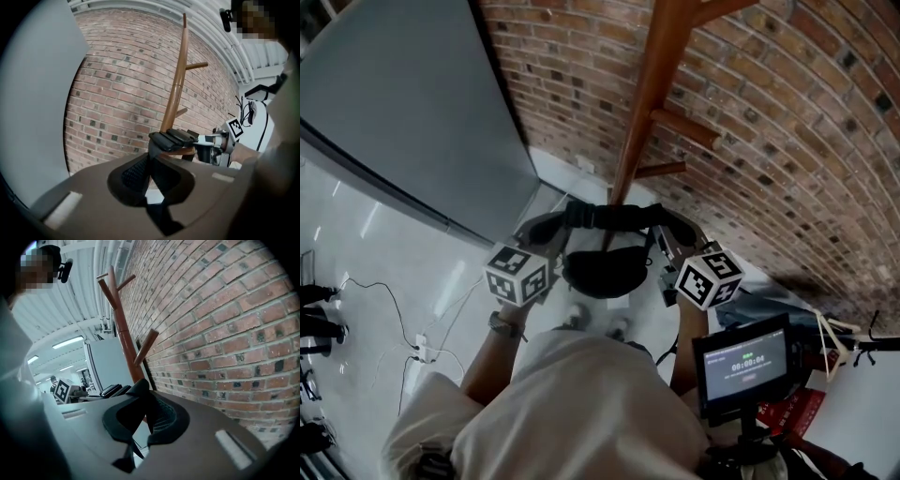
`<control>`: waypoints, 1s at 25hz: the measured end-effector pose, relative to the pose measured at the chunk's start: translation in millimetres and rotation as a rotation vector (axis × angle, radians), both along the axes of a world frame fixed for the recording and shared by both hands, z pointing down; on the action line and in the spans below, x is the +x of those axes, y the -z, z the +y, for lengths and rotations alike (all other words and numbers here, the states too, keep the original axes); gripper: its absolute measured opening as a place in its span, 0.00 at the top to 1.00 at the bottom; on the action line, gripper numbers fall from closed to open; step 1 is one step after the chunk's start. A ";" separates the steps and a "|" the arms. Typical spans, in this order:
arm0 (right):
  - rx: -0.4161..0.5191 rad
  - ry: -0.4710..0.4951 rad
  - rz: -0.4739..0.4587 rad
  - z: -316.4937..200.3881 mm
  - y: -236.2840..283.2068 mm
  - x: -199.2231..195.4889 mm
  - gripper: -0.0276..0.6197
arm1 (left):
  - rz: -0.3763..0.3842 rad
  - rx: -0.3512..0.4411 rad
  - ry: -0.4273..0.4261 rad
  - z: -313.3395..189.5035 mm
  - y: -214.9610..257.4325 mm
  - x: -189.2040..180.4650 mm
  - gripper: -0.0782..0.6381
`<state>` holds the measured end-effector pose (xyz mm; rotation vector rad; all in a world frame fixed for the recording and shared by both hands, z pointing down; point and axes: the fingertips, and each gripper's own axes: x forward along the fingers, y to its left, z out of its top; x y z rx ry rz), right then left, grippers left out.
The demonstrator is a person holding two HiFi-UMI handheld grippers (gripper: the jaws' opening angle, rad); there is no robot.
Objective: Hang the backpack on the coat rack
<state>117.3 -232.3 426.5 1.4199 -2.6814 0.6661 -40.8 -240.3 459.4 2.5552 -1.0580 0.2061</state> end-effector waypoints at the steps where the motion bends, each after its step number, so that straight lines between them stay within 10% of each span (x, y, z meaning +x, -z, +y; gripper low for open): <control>1: -0.009 0.008 0.004 0.0 -4.4 -1.7 0.95 | -0.005 -0.011 0.001 0.0 -4.9 -0.3 0.88; 25: -0.145 0.044 0.213 5.5 -85.6 -9.4 0.95 | 0.028 -0.182 -0.055 19.7 -63.4 13.8 0.88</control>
